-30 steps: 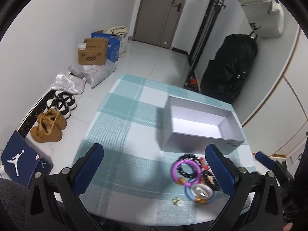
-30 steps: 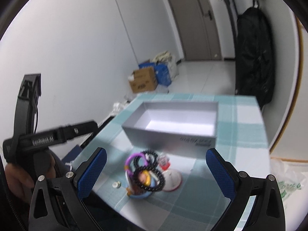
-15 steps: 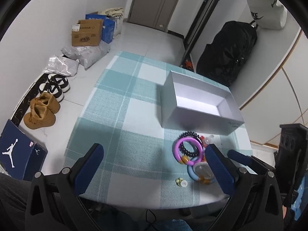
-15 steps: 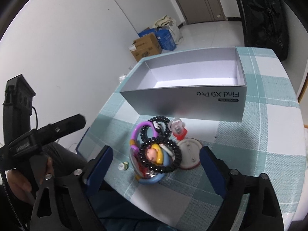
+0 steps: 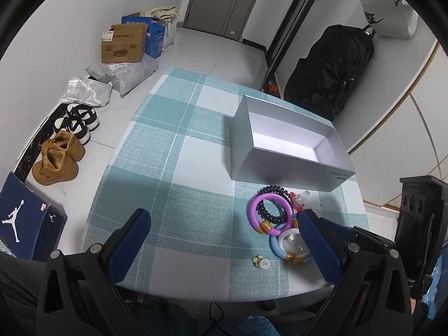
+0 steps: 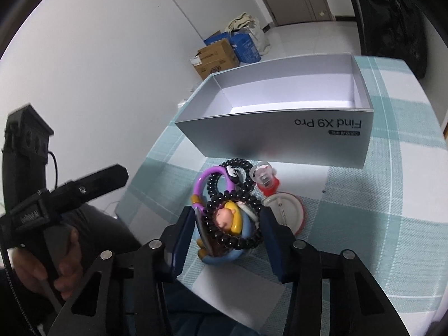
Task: Organize jewelry
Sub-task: 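Lower the right gripper onto the pile and grasp the black bead bracelet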
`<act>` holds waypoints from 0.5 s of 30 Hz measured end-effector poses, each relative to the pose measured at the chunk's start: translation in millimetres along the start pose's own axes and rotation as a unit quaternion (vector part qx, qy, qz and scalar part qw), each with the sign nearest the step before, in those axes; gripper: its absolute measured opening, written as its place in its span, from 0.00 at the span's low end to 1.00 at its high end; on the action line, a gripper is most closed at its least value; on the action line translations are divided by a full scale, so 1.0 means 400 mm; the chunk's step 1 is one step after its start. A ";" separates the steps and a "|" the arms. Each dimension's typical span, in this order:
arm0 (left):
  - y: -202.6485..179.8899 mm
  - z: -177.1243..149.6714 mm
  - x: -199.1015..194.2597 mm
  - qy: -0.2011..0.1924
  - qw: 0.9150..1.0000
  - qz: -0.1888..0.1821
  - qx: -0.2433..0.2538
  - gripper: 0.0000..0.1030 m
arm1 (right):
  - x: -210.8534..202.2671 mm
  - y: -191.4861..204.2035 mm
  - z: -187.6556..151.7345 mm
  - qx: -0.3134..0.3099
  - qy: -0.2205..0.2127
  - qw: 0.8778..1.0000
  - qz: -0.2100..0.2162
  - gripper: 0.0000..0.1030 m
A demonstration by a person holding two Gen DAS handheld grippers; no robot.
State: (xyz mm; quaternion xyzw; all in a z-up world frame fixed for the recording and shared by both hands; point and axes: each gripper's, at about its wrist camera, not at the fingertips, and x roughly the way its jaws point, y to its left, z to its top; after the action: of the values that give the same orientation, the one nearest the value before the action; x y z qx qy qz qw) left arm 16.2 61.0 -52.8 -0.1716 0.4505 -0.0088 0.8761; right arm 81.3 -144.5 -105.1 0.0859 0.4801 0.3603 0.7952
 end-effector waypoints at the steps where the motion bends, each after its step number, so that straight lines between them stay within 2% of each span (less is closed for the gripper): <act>1: 0.000 -0.001 0.001 0.000 1.000 0.000 0.000 0.99 | -0.004 -0.007 0.001 0.007 0.000 1.000 0.007 0.36; 2: 0.000 -0.002 0.002 0.001 1.000 0.001 0.001 0.99 | -0.004 -0.014 0.001 0.016 0.002 1.000 0.020 0.28; 10: -0.005 -0.007 0.009 0.006 1.000 0.008 0.006 0.99 | -0.015 -0.012 0.001 0.017 -0.004 0.999 0.031 0.20; 11: -0.007 -0.008 0.010 0.006 1.000 0.009 0.008 0.99 | -0.018 -0.011 0.000 0.016 -0.006 0.999 0.034 0.17; 12: -0.008 -0.008 0.011 0.006 1.000 0.009 0.009 0.99 | -0.022 -0.009 0.001 0.015 -0.007 0.999 0.039 0.08; 15: -0.016 -0.008 0.014 0.007 1.000 0.010 0.011 0.99 | -0.034 -0.006 0.004 0.011 -0.012 0.999 0.041 0.08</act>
State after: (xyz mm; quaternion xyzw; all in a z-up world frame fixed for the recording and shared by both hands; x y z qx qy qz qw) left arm 17.9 53.2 -57.1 -0.1572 0.4577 -0.0065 0.8751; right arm 80.1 -154.8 -95.7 0.1183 0.4704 0.3862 0.7846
